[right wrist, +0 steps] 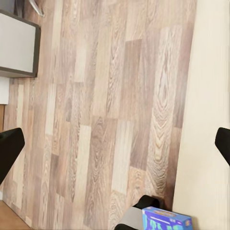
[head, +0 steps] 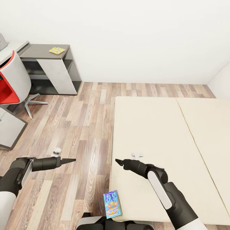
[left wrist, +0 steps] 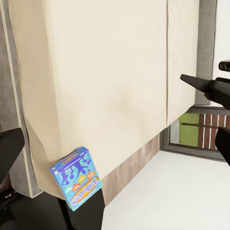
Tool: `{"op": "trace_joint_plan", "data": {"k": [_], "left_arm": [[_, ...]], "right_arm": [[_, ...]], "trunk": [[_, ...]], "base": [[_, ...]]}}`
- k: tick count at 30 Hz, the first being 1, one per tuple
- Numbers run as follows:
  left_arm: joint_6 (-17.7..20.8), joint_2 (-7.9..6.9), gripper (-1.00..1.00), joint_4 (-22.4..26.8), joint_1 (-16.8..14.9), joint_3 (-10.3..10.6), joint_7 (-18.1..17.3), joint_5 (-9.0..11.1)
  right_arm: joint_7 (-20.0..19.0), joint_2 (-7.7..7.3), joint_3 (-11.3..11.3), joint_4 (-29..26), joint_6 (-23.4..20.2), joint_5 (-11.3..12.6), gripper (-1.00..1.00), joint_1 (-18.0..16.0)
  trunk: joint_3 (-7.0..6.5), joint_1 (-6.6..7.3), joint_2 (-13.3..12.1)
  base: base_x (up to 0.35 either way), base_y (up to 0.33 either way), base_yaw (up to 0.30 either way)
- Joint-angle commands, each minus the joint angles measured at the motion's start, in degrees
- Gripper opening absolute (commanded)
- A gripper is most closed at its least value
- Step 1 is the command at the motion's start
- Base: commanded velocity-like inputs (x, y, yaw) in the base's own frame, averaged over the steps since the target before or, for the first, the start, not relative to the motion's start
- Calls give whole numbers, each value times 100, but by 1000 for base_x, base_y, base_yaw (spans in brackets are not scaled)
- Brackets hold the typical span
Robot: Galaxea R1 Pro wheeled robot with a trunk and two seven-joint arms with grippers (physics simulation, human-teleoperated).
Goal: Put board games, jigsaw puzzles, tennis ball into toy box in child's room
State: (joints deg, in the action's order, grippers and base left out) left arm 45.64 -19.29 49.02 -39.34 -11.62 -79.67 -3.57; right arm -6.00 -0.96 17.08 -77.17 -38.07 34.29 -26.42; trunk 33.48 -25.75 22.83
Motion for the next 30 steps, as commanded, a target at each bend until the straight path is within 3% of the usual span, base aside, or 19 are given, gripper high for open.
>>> {"op": "trace_joint_plan", "data": {"k": [1,24,30], "left_arm": [[60,3,100,3,-4,-14,-29,-38],[51,-24,100,3,-4,-30,-81,-2],[88,-41,100,3,-4,-164,-105,16]], "right_arm": [[-19,-14,-11,7,-22,-7,100,-3],[-11,-41,-29,16,-25,-10,100,-7],[-9,-23,-28,33,-19,-1,100,-4]], "trunk": [[-3,-4,9],[-221,-4,9],[-278,-4,9]], "base": [[0,0,0],[0,0,0],[0,0,0]]}}
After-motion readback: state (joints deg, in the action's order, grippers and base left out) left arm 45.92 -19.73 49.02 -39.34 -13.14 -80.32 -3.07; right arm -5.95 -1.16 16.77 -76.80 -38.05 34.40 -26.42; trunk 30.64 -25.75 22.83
